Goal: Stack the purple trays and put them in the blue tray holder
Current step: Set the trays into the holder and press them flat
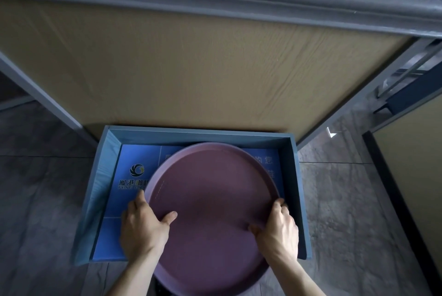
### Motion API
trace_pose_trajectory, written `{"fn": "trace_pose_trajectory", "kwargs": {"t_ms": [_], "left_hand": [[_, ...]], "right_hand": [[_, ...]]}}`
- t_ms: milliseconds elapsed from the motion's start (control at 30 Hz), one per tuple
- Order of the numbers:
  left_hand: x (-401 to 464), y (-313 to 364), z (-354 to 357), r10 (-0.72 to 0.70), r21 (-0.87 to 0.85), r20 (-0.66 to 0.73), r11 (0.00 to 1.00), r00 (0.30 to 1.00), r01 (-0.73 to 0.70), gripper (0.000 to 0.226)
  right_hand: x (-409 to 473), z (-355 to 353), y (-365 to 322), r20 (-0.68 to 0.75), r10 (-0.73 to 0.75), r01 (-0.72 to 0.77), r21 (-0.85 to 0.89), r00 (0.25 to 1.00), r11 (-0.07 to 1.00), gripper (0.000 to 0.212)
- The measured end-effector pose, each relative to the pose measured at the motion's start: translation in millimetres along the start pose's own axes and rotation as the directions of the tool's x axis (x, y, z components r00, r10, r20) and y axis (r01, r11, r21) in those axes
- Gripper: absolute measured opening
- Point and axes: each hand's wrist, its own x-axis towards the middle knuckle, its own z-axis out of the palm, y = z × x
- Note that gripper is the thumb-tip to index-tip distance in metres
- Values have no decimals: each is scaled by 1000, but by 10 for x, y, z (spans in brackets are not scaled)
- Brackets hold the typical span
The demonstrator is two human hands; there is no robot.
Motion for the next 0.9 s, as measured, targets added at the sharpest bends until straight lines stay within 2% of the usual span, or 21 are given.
{"fn": "trace_pose_trajectory", "kwargs": {"t_ms": [167, 233, 367, 467, 533, 600, 900], "left_hand": [[-12, 35, -27, 14, 13, 14, 1000, 1000, -14, 108], [-57, 47, -58, 68, 58, 16, 996, 998, -69, 112], [-216, 32, -40, 315, 248, 12, 918, 949, -308, 119], [-343, 22, 57, 459, 268, 96, 843, 883, -467, 128], [-391, 33, 113, 467, 268, 181, 823, 866, -500, 136], [-397, 27, 160, 451, 273, 240, 819, 860, -505, 137], [-355, 37, 228, 444, 317, 227, 808, 867, -496, 133]], "right_hand": [[44, -12, 0, 16, 1, -1, -18, 1000, 1000, 113], [5, -25, 10, 22, -32, 33, -49, 999, 998, 112], [-65, -46, 24, -14, -289, 284, -152, 957, 947, 124], [-71, -11, 2, 152, -432, 453, -159, 889, 877, 132], [-62, 14, 3, 214, -432, 466, -140, 876, 874, 135], [-47, 50, 20, 212, -430, 463, -140, 878, 875, 136], [-20, 105, -14, 190, -400, 429, -147, 897, 891, 137]]}}
